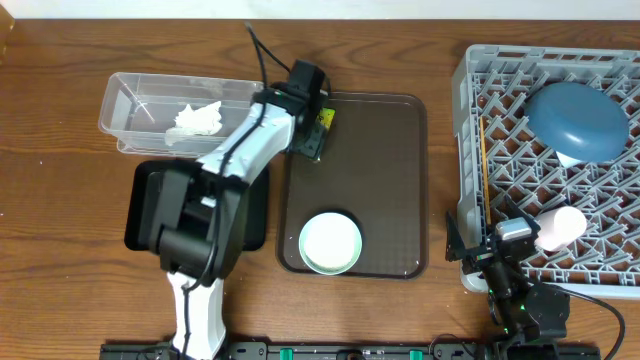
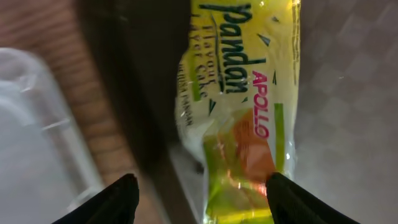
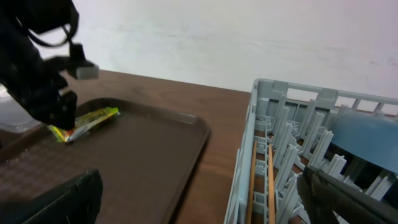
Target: Sort waste into correct bins and load items into the dishwasher rack
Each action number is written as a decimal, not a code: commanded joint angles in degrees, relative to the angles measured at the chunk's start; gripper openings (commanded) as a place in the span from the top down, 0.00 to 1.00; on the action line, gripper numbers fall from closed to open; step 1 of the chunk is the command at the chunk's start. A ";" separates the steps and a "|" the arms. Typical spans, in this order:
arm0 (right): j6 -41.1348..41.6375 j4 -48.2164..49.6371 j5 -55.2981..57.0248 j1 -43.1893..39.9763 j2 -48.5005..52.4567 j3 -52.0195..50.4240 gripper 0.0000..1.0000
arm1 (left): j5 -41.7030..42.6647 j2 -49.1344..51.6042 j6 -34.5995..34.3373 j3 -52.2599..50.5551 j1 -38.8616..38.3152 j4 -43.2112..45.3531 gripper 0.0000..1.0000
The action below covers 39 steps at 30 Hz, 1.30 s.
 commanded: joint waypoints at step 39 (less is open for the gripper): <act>0.74 0.00 0.09 -0.55 -0.09 -0.24 0.01 | -3.17 1.05 -43.67 1.49 -3.30 4.50 0.29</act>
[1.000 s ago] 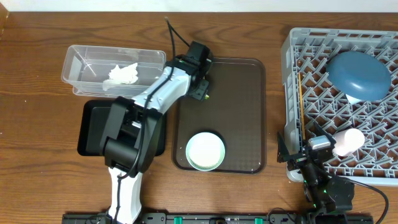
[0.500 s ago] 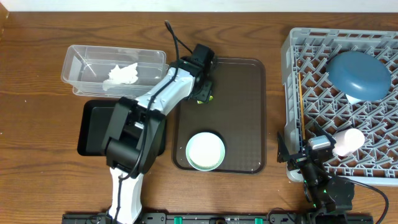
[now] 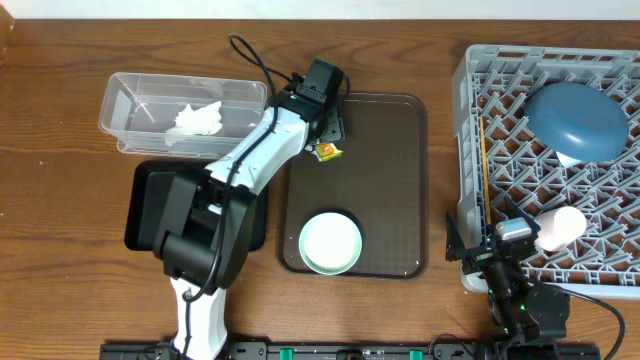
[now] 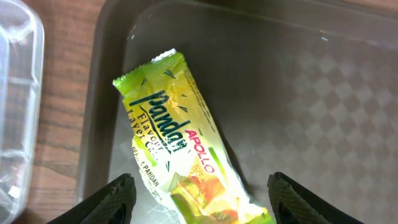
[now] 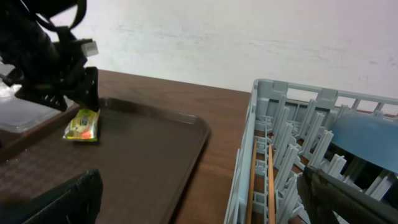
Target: Sort waste into correct bins and load items into the dishwasher rack
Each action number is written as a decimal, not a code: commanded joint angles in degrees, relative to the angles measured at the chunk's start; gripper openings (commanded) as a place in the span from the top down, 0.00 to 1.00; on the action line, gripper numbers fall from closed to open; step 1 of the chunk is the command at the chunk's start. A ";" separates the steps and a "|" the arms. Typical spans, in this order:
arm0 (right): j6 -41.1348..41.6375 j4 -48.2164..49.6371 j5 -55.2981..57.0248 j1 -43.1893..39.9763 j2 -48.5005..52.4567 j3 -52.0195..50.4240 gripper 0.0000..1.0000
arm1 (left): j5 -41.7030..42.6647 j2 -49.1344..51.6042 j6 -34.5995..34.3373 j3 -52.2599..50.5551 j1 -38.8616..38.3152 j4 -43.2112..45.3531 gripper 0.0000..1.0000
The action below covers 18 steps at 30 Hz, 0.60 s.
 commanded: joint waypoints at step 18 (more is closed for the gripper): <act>0.74 0.00 0.07 -0.55 -0.09 -0.24 0.01 | -0.59 6.40 0.37 0.85 0.02 1.11 0.94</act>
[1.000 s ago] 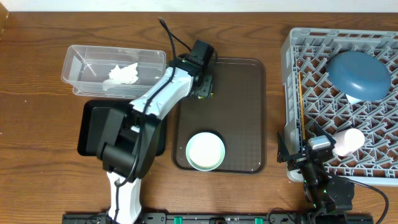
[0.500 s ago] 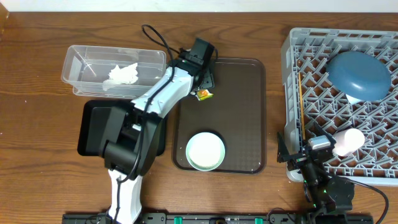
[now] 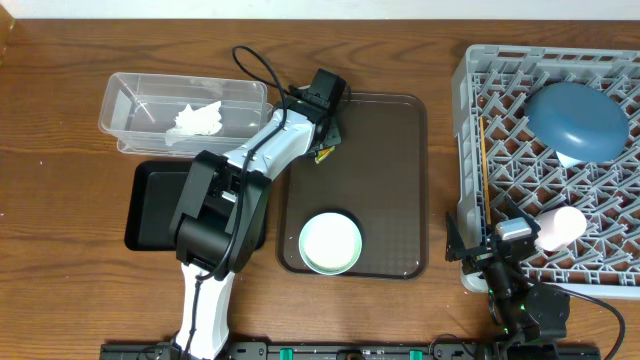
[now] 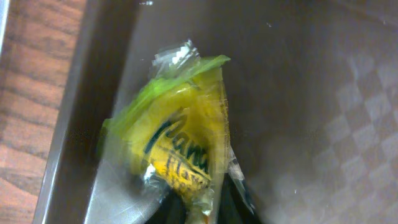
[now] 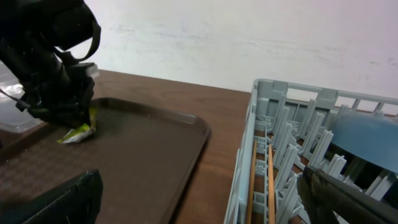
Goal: Sort waste into correct bins and load items into the dishwasher rack
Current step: 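Drop the yellow wrapper into the clear bin with the left gripper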
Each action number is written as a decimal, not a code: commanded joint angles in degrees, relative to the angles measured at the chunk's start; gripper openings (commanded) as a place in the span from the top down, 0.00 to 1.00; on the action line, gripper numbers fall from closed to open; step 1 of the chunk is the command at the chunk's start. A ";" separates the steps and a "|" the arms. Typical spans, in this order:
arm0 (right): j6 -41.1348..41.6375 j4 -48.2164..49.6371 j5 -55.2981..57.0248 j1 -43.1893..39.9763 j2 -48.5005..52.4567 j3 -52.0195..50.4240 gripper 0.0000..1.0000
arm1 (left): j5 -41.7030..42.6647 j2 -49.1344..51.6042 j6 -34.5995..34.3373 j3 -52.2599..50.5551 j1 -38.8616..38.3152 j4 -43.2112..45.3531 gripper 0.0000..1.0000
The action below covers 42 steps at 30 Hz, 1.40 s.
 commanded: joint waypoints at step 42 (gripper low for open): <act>0.74 0.00 0.09 -0.55 -0.09 -0.24 0.01 | 0.22 -37.90 18.64 0.96 19.89 -15.41 0.27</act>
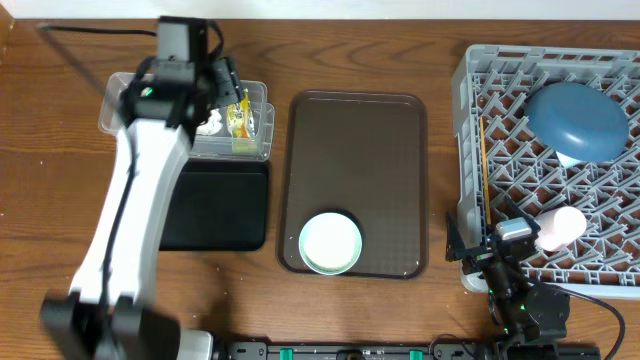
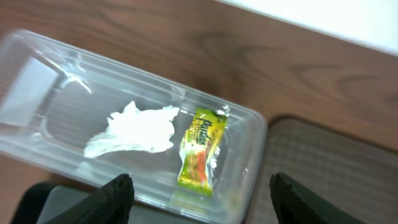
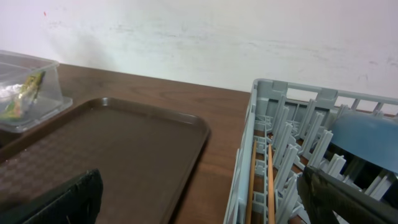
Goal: Sort waste into correct bins and load items into the dishwasher rack
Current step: 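Drop the yellow wrapper into the clear bin with the left gripper, then reach the left gripper to the pale green bowl rim and grasp it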
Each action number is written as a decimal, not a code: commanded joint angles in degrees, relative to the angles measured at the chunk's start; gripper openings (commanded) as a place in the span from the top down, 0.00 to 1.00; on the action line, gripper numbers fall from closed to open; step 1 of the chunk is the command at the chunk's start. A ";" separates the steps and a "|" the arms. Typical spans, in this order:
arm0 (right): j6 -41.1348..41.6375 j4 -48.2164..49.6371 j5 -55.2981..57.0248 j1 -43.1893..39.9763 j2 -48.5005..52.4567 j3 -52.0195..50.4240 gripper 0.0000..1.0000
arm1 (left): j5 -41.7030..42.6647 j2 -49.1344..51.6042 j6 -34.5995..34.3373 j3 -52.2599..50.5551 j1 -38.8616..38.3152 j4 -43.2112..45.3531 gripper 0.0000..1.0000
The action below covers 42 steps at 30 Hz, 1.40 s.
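A yellow-green Pandan snack wrapper (image 2: 201,148) lies inside the clear plastic bin (image 2: 252,134), beside a crumpled white tissue (image 2: 134,127). My left gripper (image 2: 200,202) hangs open above the bin with nothing between its fingers. From overhead, the wrapper (image 1: 238,122) sits at the bin's right end under the left gripper (image 1: 228,85). A white bowl (image 1: 331,243) rests on the brown tray (image 1: 355,140). My right gripper (image 3: 199,205) stands open and empty by the near-left corner of the grey dishwasher rack (image 3: 283,143).
A black bin (image 1: 215,205) sits in front of the clear bin. The rack (image 1: 480,150) holds a blue bowl (image 1: 575,120), a white cup (image 1: 560,225) and chopsticks (image 3: 270,180). The right arm (image 1: 505,270) stays at the table's front right.
The left gripper was shut on the wrapper at the tray's far-left corner. Now the wrapper lies in the clear bin and the gripper is open above it. The right arm has not moved.
The left gripper stood open over the wrapper at the tray's far-left corner. It was still open with the wrapper turned a little, then shut on it. Now the wrapper lies in the clear bin beside the tissue, let go.
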 commanded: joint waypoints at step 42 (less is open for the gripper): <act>0.74 -0.02 0.00 -0.55 -0.11 -0.24 0.01 | 5.66 5.92 -11.89 -29.53 -48.52 8.13 0.41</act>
